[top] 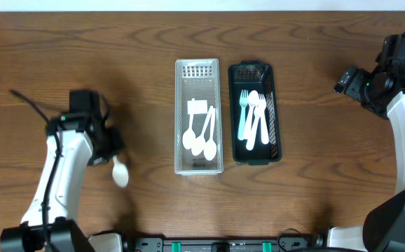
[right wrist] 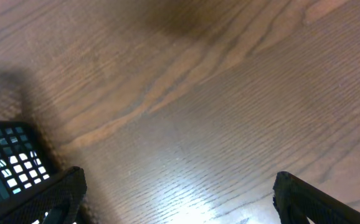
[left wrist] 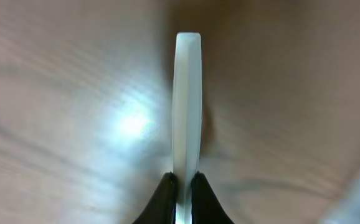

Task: Pack container
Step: 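Drop the spoon into the grey basket with the left gripper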

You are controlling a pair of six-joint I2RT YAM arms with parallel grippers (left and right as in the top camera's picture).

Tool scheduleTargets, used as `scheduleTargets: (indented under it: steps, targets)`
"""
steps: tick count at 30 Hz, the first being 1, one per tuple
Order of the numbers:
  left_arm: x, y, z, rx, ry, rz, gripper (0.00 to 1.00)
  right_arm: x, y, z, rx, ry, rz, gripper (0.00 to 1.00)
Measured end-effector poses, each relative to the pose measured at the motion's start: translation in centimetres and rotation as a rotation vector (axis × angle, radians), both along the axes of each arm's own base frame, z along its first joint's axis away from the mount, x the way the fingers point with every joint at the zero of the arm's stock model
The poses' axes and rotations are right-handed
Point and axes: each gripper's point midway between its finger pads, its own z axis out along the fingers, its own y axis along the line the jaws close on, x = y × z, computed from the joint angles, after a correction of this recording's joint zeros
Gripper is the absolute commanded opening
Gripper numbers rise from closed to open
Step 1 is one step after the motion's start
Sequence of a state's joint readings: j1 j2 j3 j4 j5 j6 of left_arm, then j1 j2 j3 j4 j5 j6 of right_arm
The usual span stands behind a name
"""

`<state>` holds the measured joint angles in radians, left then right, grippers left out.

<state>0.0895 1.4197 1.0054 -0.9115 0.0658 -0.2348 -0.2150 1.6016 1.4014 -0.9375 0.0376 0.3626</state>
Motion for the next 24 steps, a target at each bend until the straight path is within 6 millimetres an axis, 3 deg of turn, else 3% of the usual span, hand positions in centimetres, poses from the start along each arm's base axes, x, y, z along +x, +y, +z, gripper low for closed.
scheduleTargets:
  steps: [5,7,10,15,22,23,24]
  targets:
    - [5.3,-5.9,6.5,-0.012,-0.213,-0.195,0.06,0.0,0.0,0.0,0.000,0.000,0.000,0.99]
    - [6.7,-8.7,8.3,-0.027,-0.298,-0.273,0.06,0.0,0.0,0.0,0.000,0.000,0.000,0.99]
    - [7.6,-12.3,9.4,-0.052,-0.373,-0.367,0.06,0.0,0.0,0.0,0.000,0.000,0.000,0.99]
    - [8.5,-16.2,7.8,-0.075,-0.376,-0.456,0.06,-0.1,0.0,0.0,0.001,0.003,0.000,0.99]
    - [9.0,-19.8,2.1,-0.074,-0.266,-0.542,0.06,-0.6,0.1,-0.3,0.006,0.026,0.000,0.99]
    - [8.9,-20.2,1.7,-0.073,-0.255,-0.552,0.07,-0.7,0.1,-0.3,0.006,0.029,0.000,0.99]
    - [8.7,-20.5,1.4,-0.073,-0.249,-0.560,0.17,-0.7,0.2,-0.3,0.007,0.032,0.000,0.99]
